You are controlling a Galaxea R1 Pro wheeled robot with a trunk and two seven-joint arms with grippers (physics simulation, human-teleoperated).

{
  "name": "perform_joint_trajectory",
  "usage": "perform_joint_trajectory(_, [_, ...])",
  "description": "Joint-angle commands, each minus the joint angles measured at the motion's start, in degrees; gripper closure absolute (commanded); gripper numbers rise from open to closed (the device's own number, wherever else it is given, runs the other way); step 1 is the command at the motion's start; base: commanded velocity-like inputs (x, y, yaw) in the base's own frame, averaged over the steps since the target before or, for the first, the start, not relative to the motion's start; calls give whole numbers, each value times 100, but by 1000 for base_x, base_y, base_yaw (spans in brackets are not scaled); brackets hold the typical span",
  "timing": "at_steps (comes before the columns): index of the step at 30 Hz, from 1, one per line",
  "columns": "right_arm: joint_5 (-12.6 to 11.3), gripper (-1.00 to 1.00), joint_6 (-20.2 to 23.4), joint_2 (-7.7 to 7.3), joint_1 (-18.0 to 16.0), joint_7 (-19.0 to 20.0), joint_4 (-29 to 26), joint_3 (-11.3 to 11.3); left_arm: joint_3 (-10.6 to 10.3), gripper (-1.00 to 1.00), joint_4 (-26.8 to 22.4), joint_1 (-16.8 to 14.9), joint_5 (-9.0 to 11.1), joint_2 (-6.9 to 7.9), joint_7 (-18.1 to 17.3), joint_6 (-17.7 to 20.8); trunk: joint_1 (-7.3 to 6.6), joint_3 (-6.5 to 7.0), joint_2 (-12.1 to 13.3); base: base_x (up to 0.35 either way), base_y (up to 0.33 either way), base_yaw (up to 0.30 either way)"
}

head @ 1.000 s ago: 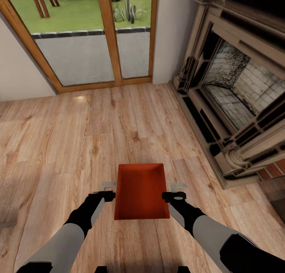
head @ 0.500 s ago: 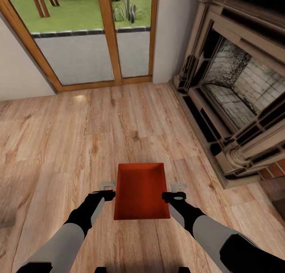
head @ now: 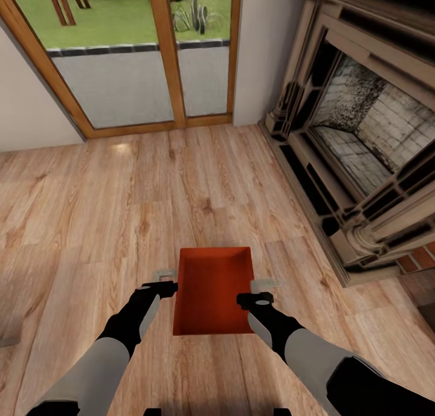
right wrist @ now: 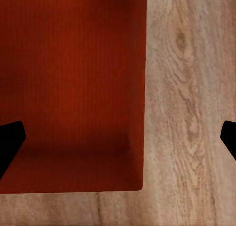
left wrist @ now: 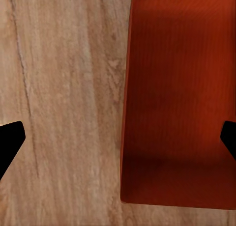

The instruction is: Move the two storage containers from the living room to the garage. In the garage, place one container on the floor and stack the other container on top of it (either order is fine).

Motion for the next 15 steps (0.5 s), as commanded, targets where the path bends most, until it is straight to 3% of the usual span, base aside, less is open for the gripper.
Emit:
perform_joint_trajectory(1, [-23, -100, 34, 17, -3, -42, -12, 46, 2, -100, -19, -1, 27, -2, 20, 32, 22, -22, -44, 0, 0, 0])
perform_joint_trajectory(10, [-31, -100, 9, 38, -3, -42, -12, 43, 4, -100, -27, 0, -16, -4, 24, 45, 220, -183, -404, 0, 0, 0])
perform_joint_trajectory(15, [-37, -100, 14, -10, -3, -68, -12, 29, 10, -100, -19, -1, -19, -8, 36, 54, 220, -183, -404, 0, 0, 0])
